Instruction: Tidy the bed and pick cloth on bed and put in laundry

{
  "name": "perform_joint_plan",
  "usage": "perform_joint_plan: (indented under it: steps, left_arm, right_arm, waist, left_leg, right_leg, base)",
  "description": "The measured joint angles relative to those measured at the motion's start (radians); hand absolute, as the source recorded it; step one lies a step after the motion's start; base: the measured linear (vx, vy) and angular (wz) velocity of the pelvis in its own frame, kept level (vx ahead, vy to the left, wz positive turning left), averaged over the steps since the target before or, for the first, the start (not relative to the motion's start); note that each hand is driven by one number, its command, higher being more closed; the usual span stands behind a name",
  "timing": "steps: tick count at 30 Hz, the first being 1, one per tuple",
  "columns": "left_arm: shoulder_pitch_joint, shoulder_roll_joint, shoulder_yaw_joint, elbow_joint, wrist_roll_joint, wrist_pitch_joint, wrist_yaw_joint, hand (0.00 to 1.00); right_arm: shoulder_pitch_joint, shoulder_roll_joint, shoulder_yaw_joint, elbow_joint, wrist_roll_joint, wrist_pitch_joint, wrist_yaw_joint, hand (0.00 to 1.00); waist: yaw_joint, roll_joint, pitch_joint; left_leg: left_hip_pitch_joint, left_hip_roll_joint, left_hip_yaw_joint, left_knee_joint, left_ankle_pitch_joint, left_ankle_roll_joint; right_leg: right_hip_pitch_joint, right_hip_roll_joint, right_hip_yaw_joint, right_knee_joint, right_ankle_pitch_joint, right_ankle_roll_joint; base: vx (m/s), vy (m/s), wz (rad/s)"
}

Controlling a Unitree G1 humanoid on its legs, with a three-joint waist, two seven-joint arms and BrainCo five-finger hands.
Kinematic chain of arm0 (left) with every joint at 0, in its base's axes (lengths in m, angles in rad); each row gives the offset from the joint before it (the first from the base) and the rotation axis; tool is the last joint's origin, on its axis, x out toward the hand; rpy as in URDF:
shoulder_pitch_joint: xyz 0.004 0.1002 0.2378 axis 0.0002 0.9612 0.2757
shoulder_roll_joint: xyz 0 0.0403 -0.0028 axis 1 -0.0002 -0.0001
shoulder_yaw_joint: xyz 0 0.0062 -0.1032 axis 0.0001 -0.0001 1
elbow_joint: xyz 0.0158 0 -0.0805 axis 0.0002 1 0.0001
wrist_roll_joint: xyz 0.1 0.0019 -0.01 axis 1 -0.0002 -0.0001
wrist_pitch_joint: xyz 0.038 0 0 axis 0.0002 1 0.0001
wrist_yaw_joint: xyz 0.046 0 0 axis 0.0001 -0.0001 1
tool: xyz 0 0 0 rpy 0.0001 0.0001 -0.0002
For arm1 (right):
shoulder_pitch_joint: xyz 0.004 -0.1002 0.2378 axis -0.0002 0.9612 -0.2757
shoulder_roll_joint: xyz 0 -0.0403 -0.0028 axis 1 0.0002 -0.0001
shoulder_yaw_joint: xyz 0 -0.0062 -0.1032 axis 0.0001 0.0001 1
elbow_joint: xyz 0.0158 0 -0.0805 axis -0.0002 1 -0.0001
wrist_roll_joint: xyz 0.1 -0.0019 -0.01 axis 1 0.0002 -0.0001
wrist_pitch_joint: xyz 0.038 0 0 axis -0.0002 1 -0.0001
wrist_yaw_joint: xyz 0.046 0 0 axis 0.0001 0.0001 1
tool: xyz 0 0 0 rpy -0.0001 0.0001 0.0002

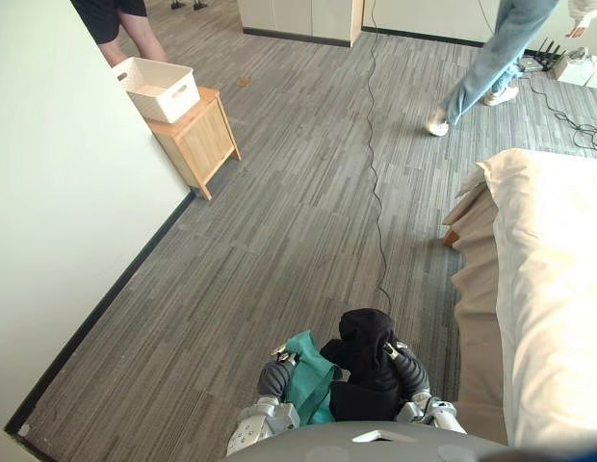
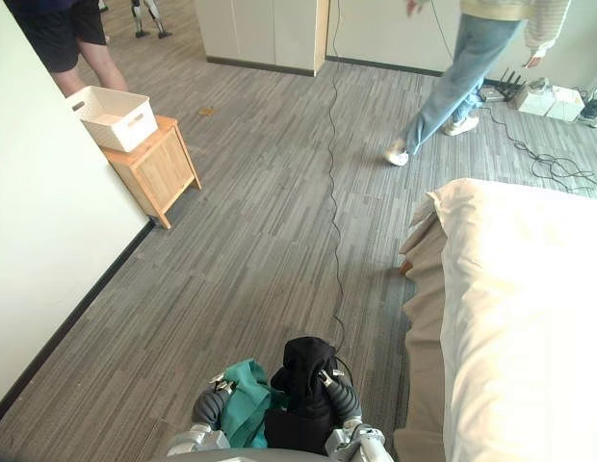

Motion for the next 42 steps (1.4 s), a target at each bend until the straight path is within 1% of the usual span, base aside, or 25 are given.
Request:
perform_joint_plan:
  steps: [6,12,15,16,17,20,21,22,23,26,27,28,29,30,31,32,33,35,36,37,38,39,40,41,42]
  left_arm:
    - [0.000,0.001,0.001,0.002,0.000,0.003,0.006,1.00]
    - [-0.019,0.003,0.006,0.059,0.000,0.042,0.022,1.00]
    - [-0.074,0.000,0.033,0.072,-0.001,0.041,0.063,1.00]
    - [-0.104,-0.005,0.069,0.089,-0.002,0.041,0.080,1.00]
    - [-0.142,-0.003,0.119,0.113,-0.005,0.042,0.089,1.00]
    - [-0.169,0.000,0.203,0.131,-0.042,0.045,0.092,1.00]
    - [-0.171,0.000,0.203,0.131,-0.043,0.046,0.090,1.00]
    - [-0.160,-0.001,0.200,0.130,-0.044,0.060,0.082,1.00]
    - [-0.149,-0.009,0.196,0.133,-0.045,0.075,0.073,1.00]
    - [-0.132,-0.036,0.195,0.138,-0.046,0.084,0.072,1.00]
    - [-0.132,-0.039,0.194,0.130,-0.044,0.079,0.072,1.00]
    - [-0.132,-0.039,0.195,0.126,-0.044,0.078,0.074,1.00]
    - [-0.135,-0.037,0.196,0.125,-0.044,0.076,0.076,1.00]
    - [-0.136,-0.039,0.199,0.121,-0.043,0.076,0.080,1.00]
    - [-0.141,-0.042,0.197,0.114,-0.043,0.076,0.080,1.00]
    - [-0.142,-0.044,0.199,0.110,-0.041,0.076,0.080,1.00]
    - [-0.141,-0.040,0.200,0.109,-0.040,0.075,0.081,1.00]
    - [-0.141,-0.042,0.200,0.109,-0.038,0.074,0.092,1.00]
    - [-0.141,-0.042,0.201,0.110,-0.038,0.074,0.095,1.00]
    - [-0.140,-0.042,0.200,0.113,-0.035,0.071,0.101,1.00]
    - [-0.132,-0.041,0.200,0.112,-0.029,0.069,0.105,1.00]
    - [-0.128,-0.042,0.200,0.112,-0.022,0.068,0.112,1.00]
    - [-0.125,-0.041,0.200,0.112,-0.020,0.064,0.126,1.00]
    - [-0.131,-0.035,0.201,0.112,-0.020,0.061,0.135,1.00]
    - [-0.133,-0.031,0.203,0.112,-0.019,0.061,0.141,1.00]
  right_arm:
    - [0.002,-0.001,-0.004,0.003,-0.001,0.002,-0.006,1.00]
    - [0.003,-0.004,-0.045,0.049,-0.011,0.031,-0.046,1.00]
    - [-0.014,-0.023,-0.092,0.060,-0.012,0.040,-0.066,1.00]
    - [-0.033,-0.049,-0.103,0.062,-0.012,0.049,-0.068,1.00]
    - [-0.038,-0.063,-0.123,0.062,-0.012,0.054,-0.068,1.00]
    - [-0.040,-0.089,-0.149,0.061,-0.052,0.057,-0.057,1.00]
    - [-0.040,-0.092,-0.157,0.061,-0.058,0.057,-0.053,1.00]
    - [-0.042,-0.102,-0.166,0.059,-0.073,0.057,-0.047,1.00]
    - [-0.044,-0.110,-0.167,0.058,-0.086,0.059,-0.041,1.00]
    - [-0.031,-0.105,-0.165,0.057,-0.089,0.068,-0.033,1.00]
    - [-0.020,-0.103,-0.162,0.056,-0.088,0.068,-0.024,1.00]
    - [-0.018,-0.104,-0.160,0.057,-0.088,0.066,-0.019,1.00]
    - [-0.015,-0.103,-0.159,0.057,-0.088,0.066,-0.018,1.00]
    - [-0.020,-0.103,-0.158,0.056,-0.087,0.062,-0.018,1.00]
    - [-0.022,-0.101,-0.155,0.054,-0.086,0.059,-0.018,1.00]
    - [-0.021,-0.093,-0.152,0.044,-0.081,0.059,-0.018,1.00]
    - [-0.018,-0.086,-0.153,0.036,-0.075,0.059,-0.019,1.00]
    - [-0.024,-0.072,-0.153,0.026,-0.070,0.059,-0.022,1.00]
    - [-0.026,-0.067,-0.152,0.026,-0.071,0.058,-0.024,1.00]
    - [-0.032,-0.065,-0.144,0.026,-0.071,0.057,-0.025,1.00]
    - [-0.031,-0.067,-0.137,0.025,-0.073,0.055,-0.026,1.00]
    - [-0.030,-0.067,-0.136,0.024,-0.075,0.054,-0.026,1.00]
    - [-0.027,-0.066,-0.135,0.022,-0.086,0.043,-0.028,1.00]
    - [-0.021,-0.066,-0.135,0.014,-0.091,0.030,-0.028,1.00]
    - [-0.012,-0.066,-0.135,0.003,-0.091,0.025,-0.028,1.00]
  waist:
    - [-0.008,0.000,0.000]
    - [-0.023,0.008,0.004]
    - [-0.020,0.032,0.028]
    - [-0.019,0.056,0.046]
    - [-0.041,0.058,0.068]
    - [-0.024,0.057,0.099]
    - [-0.021,0.057,0.100]
    - [-0.014,0.069,0.102]
    - [-0.017,0.079,0.109]
    - [-0.018,0.074,0.113]
    - [-0.014,0.069,0.115]
    - [-0.010,0.068,0.115]
    - [0.002,0.052,0.114]
    - [0.020,0.034,0.106]
    - [0.028,0.028,0.099]
    - [0.030,0.002,0.089]
    - [0.032,-0.006,0.079]
    - [0.031,-0.037,0.065]
    - [0.030,-0.043,0.066]
    - [0.029,-0.050,0.069]
    - [0.026,-0.047,0.070]
    - [0.022,-0.041,0.072]
    - [0.007,-0.022,0.078]
    - [-0.005,-0.004,0.083]
    - [-0.017,0.001,0.084]
  left_leg:
    - [0.000,0.003,0.008,0.000,-0.001,-0.001]
    - [0.000,0.009,0.029,0.008,-0.017,-0.017]
    - [-0.128,0.015,0.056,0.247,-0.134,-0.047]
    - [-0.164,0.022,0.062,0.358,-0.173,-0.050]
    - [-0.202,0.030,0.109,0.473,-0.181,-0.058]
    - [-0.264,0.070,0.200,0.696,-0.179,-0.058]
    - [-0.270,0.071,0.201,0.709,-0.179,-0.058]
    - [-0.276,0.079,0.220,0.727,-0.201,-0.065]
    - [-0.281,0.099,0.259,0.708,-0.228,-0.054]
    - [-0.301,0.136,0.340,0.617,-0.236,-0.053]
    - [-0.306,0.164,0.381,0.560,-0.219,-0.059]
    - [-0.311,0.178,0.398,0.564,-0.199,-0.044]
    - [-0.313,0.172,0.421,0.600,-0.202,-0.005]
    - [-0.316,0.156,0.441,0.636,-0.257,0.033]
    - [-0.318,0.141,0.450,0.653,-0.299,0.050]
    - [-0.320,0.115,0.458,0.649,-0.322,0.077]
    - [-0.317,0.103,0.465,0.641,-0.327,0.088]
    - [-0.274,0.069,0.473,0.600,-0.342,0.123]
    - [-0.244,0.059,0.471,0.579,-0.348,0.125]
    - [-0.181,0.044,0.466,0.535,-0.358,0.122]
    - [-0.103,0.030,0.459,0.479,-0.359,0.118]
    - [-0.062,0.026,0.451,0.450,-0.358,0.116]
    - [0.012,0.026,0.425,0.392,-0.354,0.110]
    - [0.073,0.029,0.390,0.338,-0.349,0.100]
    - [0.092,0.031,0.374,0.325,-0.347,0.097]
  right_leg:
    - [-0.003,0.002,0.010,0.001,0.000,0.000]
    - [-0.006,0.003,0.025,0.010,0.000,-0.001]
    - [-0.035,0.000,0.023,0.048,-0.007,-0.008]
    - [-0.029,0.010,0.017,0.068,-0.022,-0.016]
    - [-0.007,-0.005,-0.011,0.090,-0.041,-0.016]
    - [0.035,-0.008,-0.031,0.133,-0.099,-0.044]
    - [0.043,-0.010,-0.029,0.135,-0.104,-0.048]
    - [0.056,-0.011,-0.030,0.134,-0.107,-0.051]
    - [0.065,-0.011,-0.034,0.131,-0.109,-0.048]
    - [0.104,-0.021,-0.060,0.097,-0.118,-0.032]
    - [0.142,-0.023,-0.077,0.068,-0.129,-0.013]
    - [0.158,-0.024,-0.079,0.060,-0.137,-0.002]
    - [0.177,-0.042,-0.077,0.053,-0.153,0.016]
    - [0.178,-0.070,-0.063,0.049,-0.163,0.025]
    - [0.178,-0.085,-0.059,0.055,-0.154,0.035]
    - [0.157,-0.113,-0.042,0.096,-0.136,0.055]
    - [0.132,-0.128,-0.030,0.143,-0.130,0.065]
    - [0.013,-0.176,0.028,0.426,-0.065,0.101]
    - [-0.043,-0.191,0.047,0.560,-0.002,0.117]
    - [-0.143,-0.224,0.051,0.794,0.051,0.134]
    - [-0.210,-0.255,0.022,0.961,0.040,0.102]
    - [-0.236,-0.264,0.000,1.009,0.027,0.078]
    - [-0.293,-0.255,-0.038,1.043,-0.003,0.033]
    - [-0.362,-0.224,-0.059,1.021,-0.035,0.017]
    - [-0.397,-0.213,-0.066,0.995,-0.050,0.017]
  base:
    - [0.00,0.000,-0.04]
    - [0.01,-0.005,-0.08]
    - [-0.02,-0.018,-0.07]
    - [-0.05,-0.006,0.31]
    - [-0.07,0.018,0.45]
    - [-0.08,0.008,0.26]
    - [0.01,0.016,0.06]
    - [0.07,0.067,0.05]
    - [0.08,0.080,0.08]
    - [0.14,0.107,0.23]
    - [0.24,0.173,0.23]
    - [0.29,0.201,0.18]
    - [0.35,0.235,-0.10]
    - [0.42,0.224,-0.21]
    - [0.53,0.248,-0.18]
    - [0.47,0.194,-0.01]
    - [0.48,0.196,0.16]
    - [0.47,0.188,0.14]
    - [0.46,0.168,0.01]
    - [0.45,0.144,-0.10]
    - [0.52,0.160,-0.12]
    - [0.41,0.121,-0.06]
    - [0.48,0.122,0.15]
    - [0.39,0.073,0.34]
    - [0.49,0.036,0.77]
